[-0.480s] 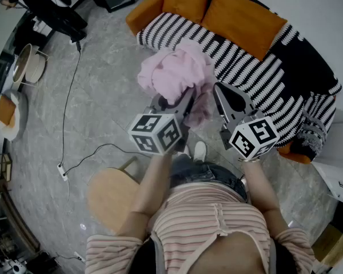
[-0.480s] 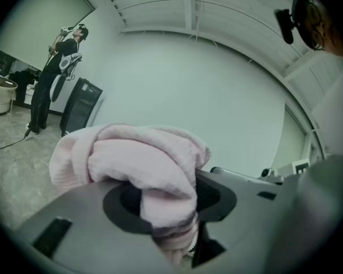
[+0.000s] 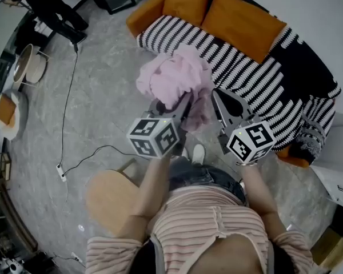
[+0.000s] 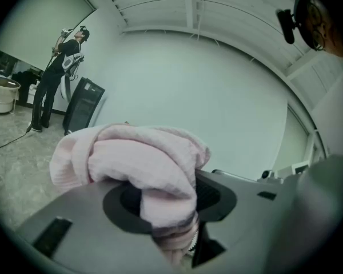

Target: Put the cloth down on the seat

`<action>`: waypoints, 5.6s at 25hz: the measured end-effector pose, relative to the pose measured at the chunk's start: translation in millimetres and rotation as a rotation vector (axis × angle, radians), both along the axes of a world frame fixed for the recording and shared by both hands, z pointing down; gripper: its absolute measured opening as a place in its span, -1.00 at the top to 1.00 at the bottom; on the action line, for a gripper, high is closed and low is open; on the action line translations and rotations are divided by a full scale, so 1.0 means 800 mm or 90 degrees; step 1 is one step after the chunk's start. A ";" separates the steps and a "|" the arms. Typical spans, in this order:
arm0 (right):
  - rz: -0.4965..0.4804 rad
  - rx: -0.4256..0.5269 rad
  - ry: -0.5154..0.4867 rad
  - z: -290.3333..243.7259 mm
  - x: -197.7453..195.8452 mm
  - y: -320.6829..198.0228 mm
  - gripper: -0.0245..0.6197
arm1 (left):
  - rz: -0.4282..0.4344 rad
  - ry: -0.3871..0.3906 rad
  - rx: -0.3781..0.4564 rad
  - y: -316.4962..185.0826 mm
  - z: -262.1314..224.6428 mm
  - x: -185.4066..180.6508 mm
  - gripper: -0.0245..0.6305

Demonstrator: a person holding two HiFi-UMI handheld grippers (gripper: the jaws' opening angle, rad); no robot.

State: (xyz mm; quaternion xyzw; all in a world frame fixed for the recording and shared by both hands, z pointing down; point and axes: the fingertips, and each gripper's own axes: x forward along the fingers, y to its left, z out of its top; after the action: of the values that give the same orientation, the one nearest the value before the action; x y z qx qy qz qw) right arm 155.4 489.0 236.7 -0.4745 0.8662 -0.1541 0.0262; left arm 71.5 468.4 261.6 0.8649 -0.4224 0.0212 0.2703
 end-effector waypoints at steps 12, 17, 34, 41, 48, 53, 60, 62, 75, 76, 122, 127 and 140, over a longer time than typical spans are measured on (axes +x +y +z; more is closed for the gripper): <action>0.014 -0.020 -0.029 0.016 0.056 0.000 0.90 | -0.062 0.036 -0.026 -0.007 0.010 -0.008 0.37; 0.027 -0.022 -0.046 0.010 0.061 -0.014 0.90 | -0.081 0.044 -0.020 -0.020 -0.002 -0.026 0.37; 0.016 -0.052 -0.022 0.028 0.028 -0.183 0.90 | -0.113 0.069 -0.044 -0.190 0.021 -0.076 0.37; 0.014 -0.070 -0.011 0.032 -0.004 -0.295 0.90 | -0.117 0.082 -0.058 -0.295 0.026 -0.107 0.37; 0.005 -0.088 0.003 0.038 -0.045 -0.391 0.90 | -0.126 0.097 -0.068 -0.372 0.031 -0.143 0.37; -0.001 -0.096 0.017 0.045 -0.059 -0.421 0.90 | -0.130 0.099 -0.076 -0.397 0.039 -0.157 0.37; 0.003 -0.118 0.032 0.060 -0.059 -0.462 0.90 | -0.141 0.097 -0.093 -0.446 0.054 -0.167 0.37; 0.005 -0.121 0.035 0.063 -0.055 -0.480 0.90 | -0.148 0.099 -0.097 -0.469 0.058 -0.168 0.37; -0.039 -0.137 0.064 0.083 -0.044 -0.635 0.90 | -0.188 0.104 -0.120 -0.620 0.084 -0.146 0.37; -0.043 -0.138 0.067 0.086 -0.044 -0.647 0.90 | -0.192 0.105 -0.124 -0.632 0.088 -0.143 0.37; -0.167 -0.339 0.163 0.405 -0.098 -0.902 0.90 | -0.333 0.108 -0.362 -0.904 0.491 -0.109 0.36; -0.189 -0.358 0.179 0.433 -0.117 -0.904 0.90 | -0.331 0.107 -0.379 -0.916 0.515 -0.104 0.37; -0.191 -0.397 0.216 0.465 -0.104 -0.910 0.90 | -0.331 0.086 -0.423 -0.944 0.551 -0.105 0.36</action>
State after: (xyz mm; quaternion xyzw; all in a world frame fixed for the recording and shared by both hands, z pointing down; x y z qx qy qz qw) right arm 72.3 -238.9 608.6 -0.3466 0.8294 -0.3316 -0.2863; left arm -12.3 -287.2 702.3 0.5949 -0.5779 0.0305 0.5578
